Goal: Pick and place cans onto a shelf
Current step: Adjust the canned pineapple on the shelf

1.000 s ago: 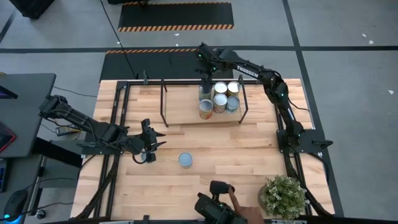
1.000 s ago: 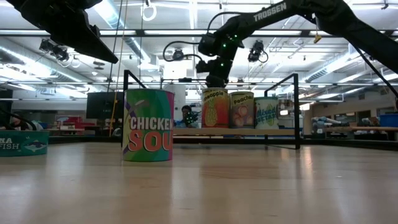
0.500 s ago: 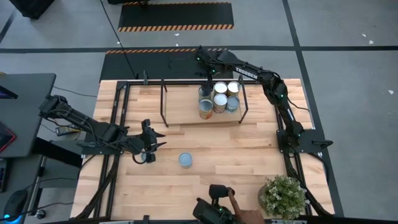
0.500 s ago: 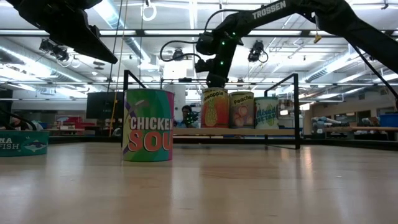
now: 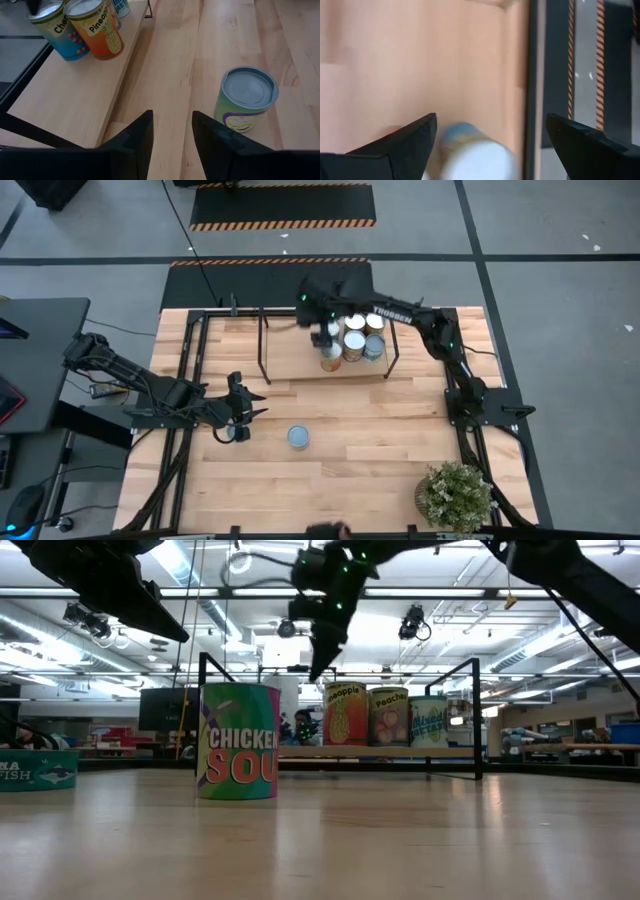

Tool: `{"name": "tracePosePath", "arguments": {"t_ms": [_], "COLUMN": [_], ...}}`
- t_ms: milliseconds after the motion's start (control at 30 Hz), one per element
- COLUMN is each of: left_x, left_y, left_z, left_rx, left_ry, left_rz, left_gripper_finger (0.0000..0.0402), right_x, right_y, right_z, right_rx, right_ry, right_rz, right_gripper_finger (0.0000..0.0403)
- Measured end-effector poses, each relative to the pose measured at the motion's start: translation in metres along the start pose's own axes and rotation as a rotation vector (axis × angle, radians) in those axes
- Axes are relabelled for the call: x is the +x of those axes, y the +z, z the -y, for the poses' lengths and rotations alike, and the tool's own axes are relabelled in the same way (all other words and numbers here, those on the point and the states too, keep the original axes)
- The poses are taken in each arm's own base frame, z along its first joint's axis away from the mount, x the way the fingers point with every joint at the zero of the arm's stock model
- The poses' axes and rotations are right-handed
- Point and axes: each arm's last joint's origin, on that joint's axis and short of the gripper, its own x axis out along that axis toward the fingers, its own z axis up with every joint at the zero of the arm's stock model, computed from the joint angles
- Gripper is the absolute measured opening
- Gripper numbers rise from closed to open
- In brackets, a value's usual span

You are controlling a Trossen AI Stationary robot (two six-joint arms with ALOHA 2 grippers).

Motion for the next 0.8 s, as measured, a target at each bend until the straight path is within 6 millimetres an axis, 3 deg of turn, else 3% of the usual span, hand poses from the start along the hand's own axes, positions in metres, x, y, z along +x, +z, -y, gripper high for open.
{"name": "tracePosePath", "arguments": {"t_ms": [167, 400, 533, 800], "left_x": [0.000, 0.000, 0.000, 0.000], "left_y": [0.000, 0.000, -0.001, -0.002], "left_z": [0.000, 0.001, 0.001, 0.000], "left_rx": [0.000, -0.019, -0.016, -0.005], "left_ry": [0.000, -0.028, -0.030, -0.025], "left_rz": [0.000, -0.009, -0.012, -0.029], "left_gripper_finger": [0.0142, 0.0142, 0.0142, 0.0142], "right_x": [-0.008, -0.005, 0.006, 0.028], "right_y": [0.020, 0.028, 0.024, 0.010], "right_z": [-0.047, -0.103, -0.125, -0.162], "right_rx": [-0.091, -0.157, -0.169, -0.280], "right_ry": [0.016, -0.082, -0.063, -0.199], "right_rz": [0.002, -0.105, -0.139, -0.265], "right_gripper_finger": [0.0381, 0.0381, 0.0377, 0.0362]}}
